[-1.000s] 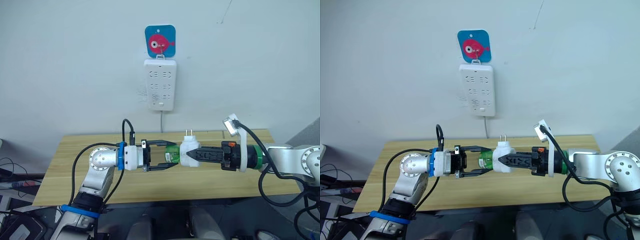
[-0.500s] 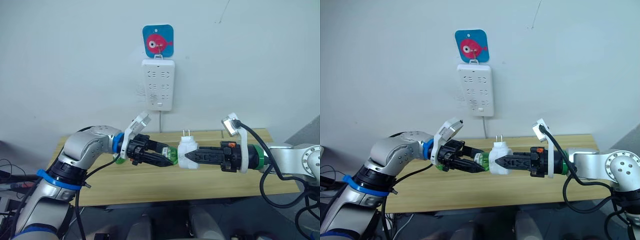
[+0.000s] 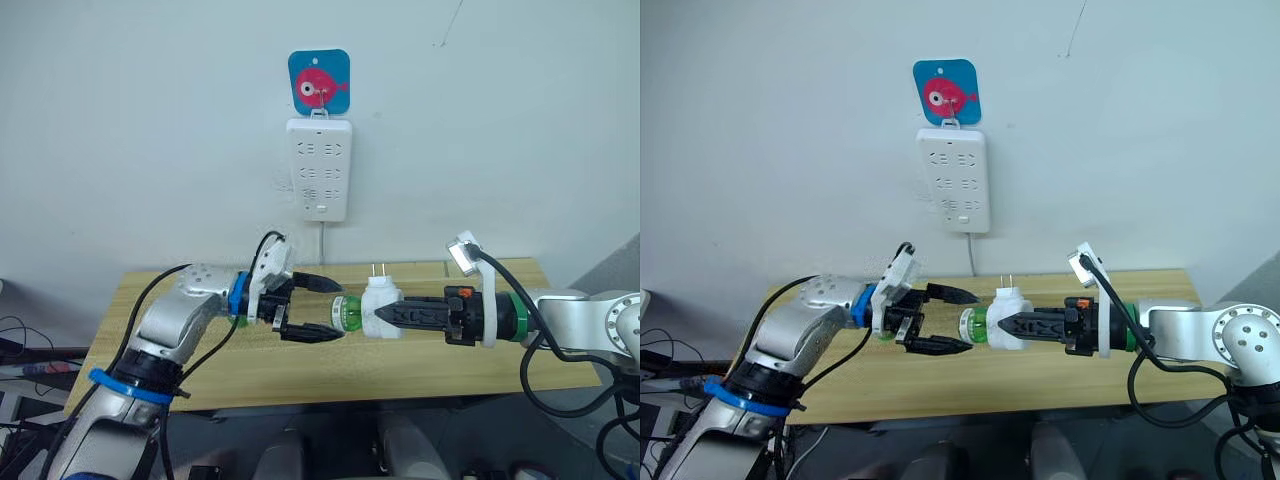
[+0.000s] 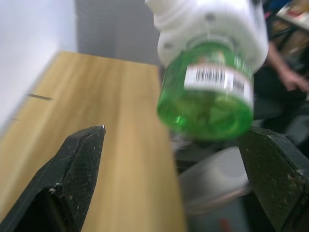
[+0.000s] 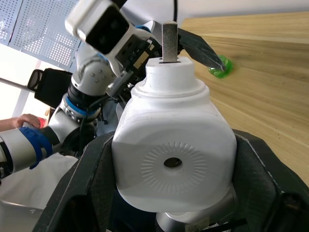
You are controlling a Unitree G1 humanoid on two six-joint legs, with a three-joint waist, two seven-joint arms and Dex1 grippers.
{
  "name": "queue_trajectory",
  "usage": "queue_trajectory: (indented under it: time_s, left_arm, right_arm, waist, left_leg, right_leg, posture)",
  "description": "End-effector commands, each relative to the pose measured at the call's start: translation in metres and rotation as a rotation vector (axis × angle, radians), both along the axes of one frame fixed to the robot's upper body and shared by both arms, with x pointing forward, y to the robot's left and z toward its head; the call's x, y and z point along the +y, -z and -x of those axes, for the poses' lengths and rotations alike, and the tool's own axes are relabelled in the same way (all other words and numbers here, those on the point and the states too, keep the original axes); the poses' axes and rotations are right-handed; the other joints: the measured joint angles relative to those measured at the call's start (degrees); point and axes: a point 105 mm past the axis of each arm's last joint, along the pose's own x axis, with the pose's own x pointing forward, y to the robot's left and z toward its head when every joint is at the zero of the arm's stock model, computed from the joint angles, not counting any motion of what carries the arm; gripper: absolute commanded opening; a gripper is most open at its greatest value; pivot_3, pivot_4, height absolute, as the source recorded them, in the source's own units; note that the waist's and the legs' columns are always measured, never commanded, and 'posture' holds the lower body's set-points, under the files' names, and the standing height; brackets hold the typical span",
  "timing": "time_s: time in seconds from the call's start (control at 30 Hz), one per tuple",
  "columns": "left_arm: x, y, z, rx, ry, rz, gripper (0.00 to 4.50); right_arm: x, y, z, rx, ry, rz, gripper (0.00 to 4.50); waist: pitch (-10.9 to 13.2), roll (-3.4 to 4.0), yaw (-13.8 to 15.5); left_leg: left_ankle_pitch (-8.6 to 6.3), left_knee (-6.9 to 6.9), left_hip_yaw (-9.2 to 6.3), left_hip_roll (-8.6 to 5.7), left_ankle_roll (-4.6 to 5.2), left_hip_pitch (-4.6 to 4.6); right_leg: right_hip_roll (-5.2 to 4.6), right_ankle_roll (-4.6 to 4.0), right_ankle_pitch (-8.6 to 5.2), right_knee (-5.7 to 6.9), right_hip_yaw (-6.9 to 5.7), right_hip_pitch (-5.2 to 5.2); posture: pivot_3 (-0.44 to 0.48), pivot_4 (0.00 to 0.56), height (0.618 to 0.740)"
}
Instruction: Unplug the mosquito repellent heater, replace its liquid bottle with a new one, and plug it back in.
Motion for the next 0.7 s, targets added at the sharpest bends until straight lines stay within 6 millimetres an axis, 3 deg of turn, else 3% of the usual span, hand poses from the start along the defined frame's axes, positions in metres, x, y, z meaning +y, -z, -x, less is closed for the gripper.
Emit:
queue_trajectory:
  time_s: [0.03,0.23,0.6,0.7]
  left_arm:
    - [-0.006,-0.019,0.003,-0.367,0.003,0.108,4.5]
    - [-0.019,-0.024,0.018,-0.586,0.018,0.245,4.5]
    - [-0.031,-0.011,0.009,-0.61,0.02,0.219,4.5]
    - [-0.032,-0.014,0.007,-0.612,0.021,0.233,3.95]
  right_arm:
    - [0.002,-0.011,0.002,-0.029,-0.009,-0.033,2.96]
    - [0.002,-0.011,0.001,-0.032,-0.008,-0.036,2.96]
    - [0.003,-0.013,0.001,-0.037,-0.013,-0.039,2.96]
    - [0.003,-0.013,0.001,-0.037,-0.011,-0.04,2.96]
  waist:
    - [0.0,0.0,0.24]
    - [-0.02,-0.01,0.58]
    - [-0.04,0.01,0.17]
    - [-0.05,0.01,0.15]
  left_leg:
    - [0.0,0.0,0.0,0.0,0.0,0.0]
    - [0.0,0.05,0.12,-0.05,0.0,-0.05]
    - [0.0,0.05,0.12,-0.05,0.01,0.02]
    - [0.0,0.05,0.12,-0.05,0.01,0.02]
  right_leg:
    - [-0.01,0.0,0.0,-0.03,0.0,0.0]
    - [-0.12,0.0,0.01,-0.08,0.06,0.01]
    - [0.14,0.02,0.02,-0.02,0.04,0.05]
    - [0.14,0.02,0.02,-0.01,0.03,0.05]
  posture:
    - [-0.146,0.132,0.733]
    - [-0.145,0.126,0.733]
    - [-0.145,0.123,0.733]
    - [-0.145,0.123,0.733]
